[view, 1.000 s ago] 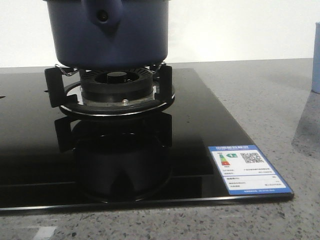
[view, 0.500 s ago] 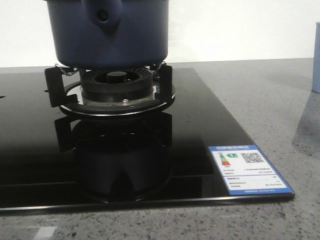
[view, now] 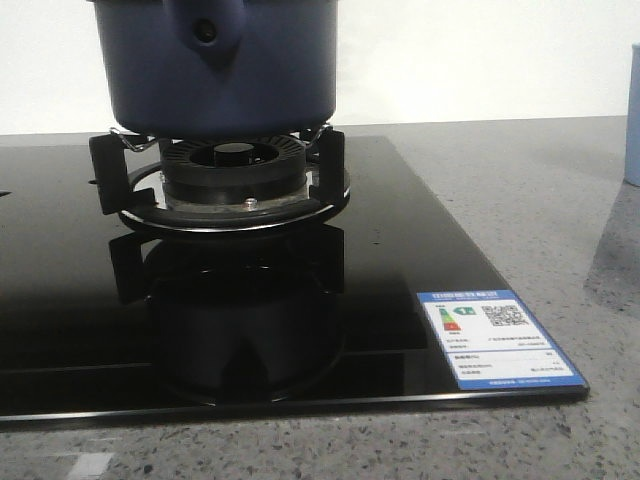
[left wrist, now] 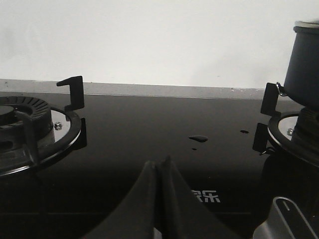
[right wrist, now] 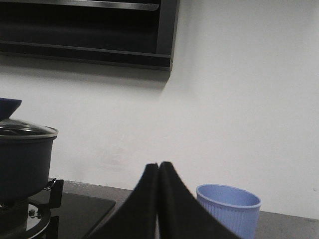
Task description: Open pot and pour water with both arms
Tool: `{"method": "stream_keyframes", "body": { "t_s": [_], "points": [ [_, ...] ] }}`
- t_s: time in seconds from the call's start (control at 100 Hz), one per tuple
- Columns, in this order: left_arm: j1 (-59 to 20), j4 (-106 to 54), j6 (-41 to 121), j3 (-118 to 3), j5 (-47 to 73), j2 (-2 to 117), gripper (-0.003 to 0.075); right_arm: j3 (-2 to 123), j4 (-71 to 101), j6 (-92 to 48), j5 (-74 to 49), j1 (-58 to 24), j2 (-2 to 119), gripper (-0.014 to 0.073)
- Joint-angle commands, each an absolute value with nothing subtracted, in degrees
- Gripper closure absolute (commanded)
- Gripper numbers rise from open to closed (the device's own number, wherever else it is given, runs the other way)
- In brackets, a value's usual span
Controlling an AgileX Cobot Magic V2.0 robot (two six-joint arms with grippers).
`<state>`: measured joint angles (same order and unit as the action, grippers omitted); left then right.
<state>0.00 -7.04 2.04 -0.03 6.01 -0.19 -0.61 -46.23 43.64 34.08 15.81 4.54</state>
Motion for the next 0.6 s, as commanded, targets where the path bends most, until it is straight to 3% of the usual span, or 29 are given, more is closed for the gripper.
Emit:
{"method": "stream_keyframes", "body": {
  "t_s": [0.0, 0.59],
  "points": [
    [0.1, -7.6, 1.5, 0.6, 1.9, -1.9, 0.0741, -0.2, -44.9, 43.6, 36.5, 15.7, 5.0, 0.0654],
    [0.1, -7.6, 1.5, 0.6, 1.9, -1.9, 0.0741, -0.2, -41.4, 43.6, 33.4, 15.7, 5.0, 0.0654]
  ]
}}
